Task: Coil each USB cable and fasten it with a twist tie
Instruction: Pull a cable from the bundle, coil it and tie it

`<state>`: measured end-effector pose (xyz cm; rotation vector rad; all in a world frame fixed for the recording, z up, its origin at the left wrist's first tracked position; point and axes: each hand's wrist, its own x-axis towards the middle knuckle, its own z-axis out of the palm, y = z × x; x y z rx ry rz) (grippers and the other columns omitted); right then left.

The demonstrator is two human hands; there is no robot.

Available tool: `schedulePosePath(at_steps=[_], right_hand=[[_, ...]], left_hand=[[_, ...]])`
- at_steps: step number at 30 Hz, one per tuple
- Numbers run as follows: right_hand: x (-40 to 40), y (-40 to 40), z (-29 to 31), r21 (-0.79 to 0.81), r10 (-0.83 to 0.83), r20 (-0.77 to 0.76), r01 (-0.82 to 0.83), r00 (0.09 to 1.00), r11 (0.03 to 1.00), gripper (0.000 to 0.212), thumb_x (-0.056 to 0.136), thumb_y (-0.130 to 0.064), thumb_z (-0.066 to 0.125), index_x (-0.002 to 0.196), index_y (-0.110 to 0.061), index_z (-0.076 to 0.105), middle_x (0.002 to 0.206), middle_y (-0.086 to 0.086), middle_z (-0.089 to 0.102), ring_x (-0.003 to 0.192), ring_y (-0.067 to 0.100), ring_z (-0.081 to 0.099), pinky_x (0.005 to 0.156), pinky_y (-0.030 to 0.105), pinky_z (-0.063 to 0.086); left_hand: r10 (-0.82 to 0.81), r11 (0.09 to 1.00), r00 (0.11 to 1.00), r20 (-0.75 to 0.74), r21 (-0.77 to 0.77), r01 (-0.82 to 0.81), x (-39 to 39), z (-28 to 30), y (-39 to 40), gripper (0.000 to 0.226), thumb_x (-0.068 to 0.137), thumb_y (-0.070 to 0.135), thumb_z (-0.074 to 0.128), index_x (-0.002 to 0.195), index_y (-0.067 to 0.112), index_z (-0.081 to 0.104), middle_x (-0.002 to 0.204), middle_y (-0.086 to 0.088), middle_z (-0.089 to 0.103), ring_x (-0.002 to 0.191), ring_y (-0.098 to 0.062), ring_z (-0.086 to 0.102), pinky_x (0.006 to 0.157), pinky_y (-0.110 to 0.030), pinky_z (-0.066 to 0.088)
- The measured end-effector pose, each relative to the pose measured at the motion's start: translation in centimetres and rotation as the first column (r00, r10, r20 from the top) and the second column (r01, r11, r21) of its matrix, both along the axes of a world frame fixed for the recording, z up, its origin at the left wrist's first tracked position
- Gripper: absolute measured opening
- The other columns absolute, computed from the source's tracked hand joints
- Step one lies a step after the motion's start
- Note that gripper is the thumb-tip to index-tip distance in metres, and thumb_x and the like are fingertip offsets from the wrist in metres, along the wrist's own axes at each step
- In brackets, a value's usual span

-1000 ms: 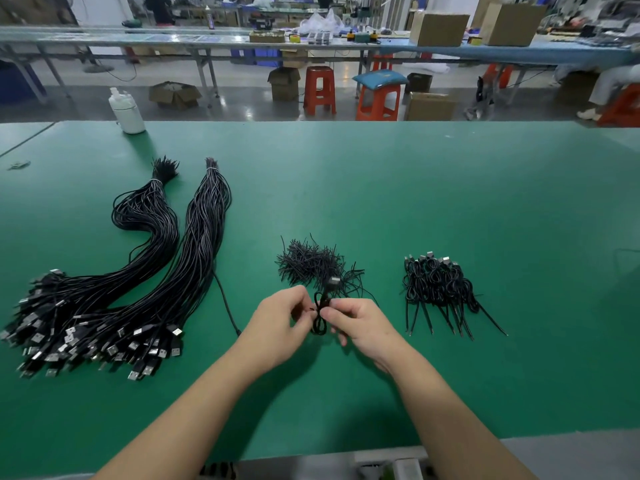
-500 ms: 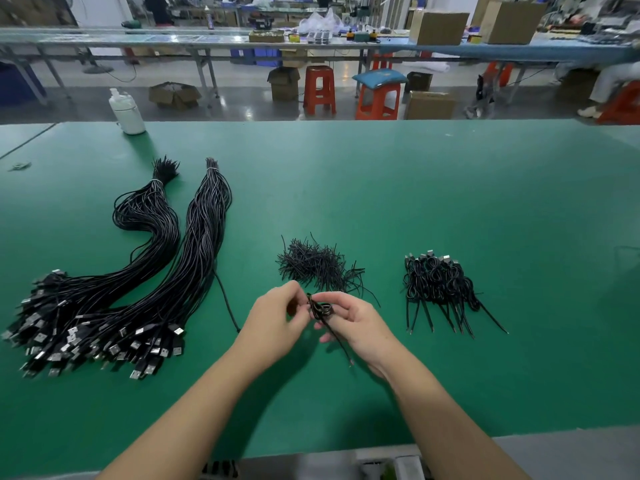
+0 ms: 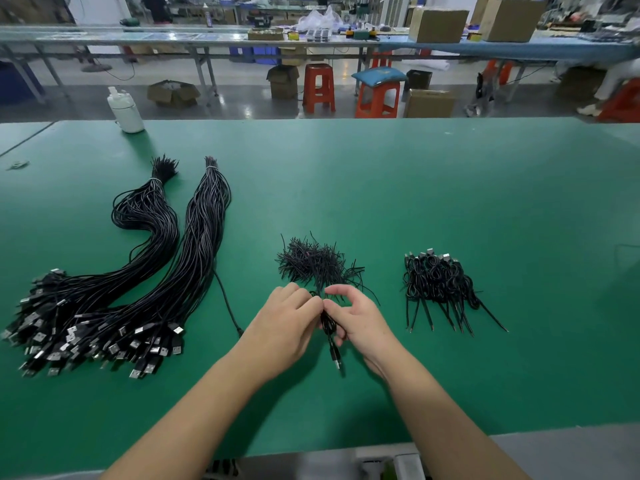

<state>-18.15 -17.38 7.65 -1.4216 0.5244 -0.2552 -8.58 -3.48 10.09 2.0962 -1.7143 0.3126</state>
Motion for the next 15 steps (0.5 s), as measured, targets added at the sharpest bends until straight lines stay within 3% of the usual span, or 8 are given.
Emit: schedulePosePath(at_steps=[2,4,8,12,15], right_hand=[[-0.16,-0.04,0.07,-0.015,0.013,0.032,-0.012,0.999,1.0,0.013,0.098,-0.017,0.062,0.109,-0.013,0.057,0.068,0.009,0.07,0.046,0.016,0.043,0.047,0.025,0.043],[-0.28,-0.06,0.22,-0.01,0.023,0.066,-0.023,0.998,1.0,0.008,0.097,-0.016,0.062,0.103,-0.011,0.06,0.069,0.009,0.07,0.047,0.015,0.046,0.047,0.022,0.044],[-0.18,-0.17,0.56,0.002,-0.008,0.107,0.008,0.994,1.0,0.006,0.097,-0.013,0.063,0.102,-0.013,0.065,0.073,0.008,0.071,0.05,0.014,0.05,0.052,0.022,0.047],[-0.43,-0.22,0.79,-0.012,0.037,0.108,-0.036,0.993,0.999,0.023,0.101,-0.003,0.051,0.112,-0.015,0.068,0.082,0.006,0.072,0.062,0.014,0.057,0.062,0.026,0.054],[-0.87,-0.26,0.88,0.009,0.122,0.145,-0.125,0.982,0.992,0.034,0.098,0.003,0.052,0.122,-0.018,0.064,0.093,0.006,0.068,0.073,0.014,0.059,0.072,0.027,0.053]], left_hand=[[0.02,1.0,0.998,-0.053,0.004,-0.02,-0.15,-0.09,0.02,0.01,0.092,0.012,0.059,0.083,0.015,0.058,0.08,0.001,0.053,0.078,-0.022,0.047,0.072,-0.034,0.043],[0.069,0.997,0.97,-0.235,-0.013,-0.074,-0.25,-0.11,0.04,0.011,0.091,0.013,0.062,0.083,0.017,0.056,0.081,0.007,0.054,0.081,-0.017,0.048,0.074,-0.031,0.041],[0.195,0.965,0.801,-0.566,-0.036,-0.26,-0.5,-0.16,-0.28,0.013,0.088,0.02,0.068,0.083,0.027,0.058,0.082,0.013,0.061,0.08,-0.004,0.054,0.071,-0.015,0.039],[0.204,0.937,0.656,-0.727,-0.049,-0.346,-0.51,-0.13,-0.66,0.019,0.087,0.015,0.069,0.076,0.028,0.061,0.071,0.006,0.065,0.065,-0.008,0.055,0.066,-0.024,0.046],[0.187,0.925,0.557,-0.809,-0.046,-0.377,0.07,-0.11,-0.79,0.023,0.086,0.012,0.07,0.072,0.027,0.061,0.06,0.008,0.054,0.056,-0.006,0.044,0.054,-0.017,0.038]])
